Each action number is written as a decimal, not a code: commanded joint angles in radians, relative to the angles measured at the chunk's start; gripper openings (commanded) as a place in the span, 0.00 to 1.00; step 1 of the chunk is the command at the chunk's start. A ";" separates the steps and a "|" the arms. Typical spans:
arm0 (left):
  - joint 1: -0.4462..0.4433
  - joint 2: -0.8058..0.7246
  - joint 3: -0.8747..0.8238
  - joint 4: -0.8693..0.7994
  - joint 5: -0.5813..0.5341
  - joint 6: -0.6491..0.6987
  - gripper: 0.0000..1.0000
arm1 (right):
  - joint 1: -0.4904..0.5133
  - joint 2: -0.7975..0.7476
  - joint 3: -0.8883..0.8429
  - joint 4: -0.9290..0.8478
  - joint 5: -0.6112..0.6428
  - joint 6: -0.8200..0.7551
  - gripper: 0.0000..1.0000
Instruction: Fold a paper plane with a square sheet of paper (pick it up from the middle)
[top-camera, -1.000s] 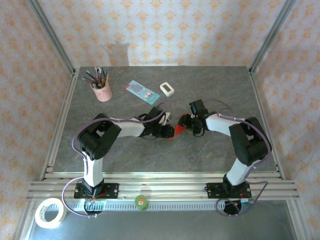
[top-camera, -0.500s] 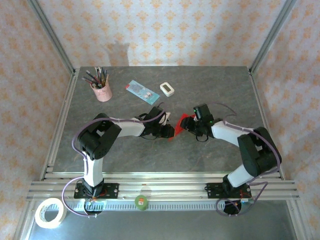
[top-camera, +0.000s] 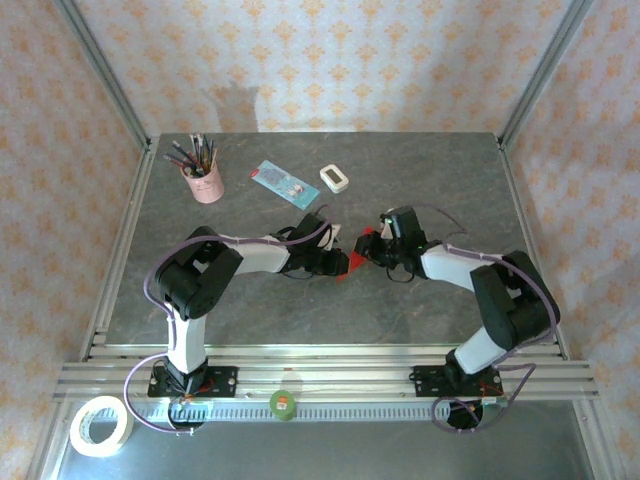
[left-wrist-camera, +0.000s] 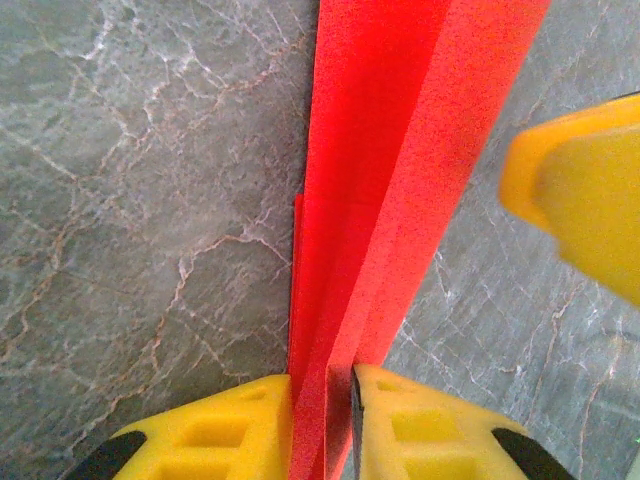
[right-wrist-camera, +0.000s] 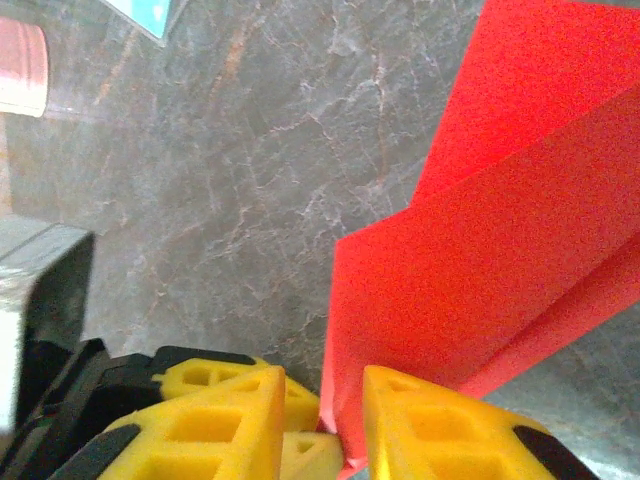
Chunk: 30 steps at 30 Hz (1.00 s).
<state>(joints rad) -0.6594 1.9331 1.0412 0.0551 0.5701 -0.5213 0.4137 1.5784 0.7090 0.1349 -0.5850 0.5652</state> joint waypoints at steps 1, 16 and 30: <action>-0.006 0.073 -0.006 -0.052 -0.061 0.030 0.24 | 0.004 0.041 0.040 0.044 -0.007 0.004 0.25; -0.006 0.077 -0.003 -0.058 -0.062 0.032 0.24 | 0.004 0.087 0.060 0.062 -0.013 -0.004 0.23; -0.006 0.078 -0.002 -0.060 -0.061 0.031 0.24 | 0.003 0.089 0.059 0.079 0.004 -0.002 0.20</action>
<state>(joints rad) -0.6594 1.9358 1.0466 0.0475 0.5701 -0.5213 0.4137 1.6615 0.7464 0.2230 -0.6159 0.5674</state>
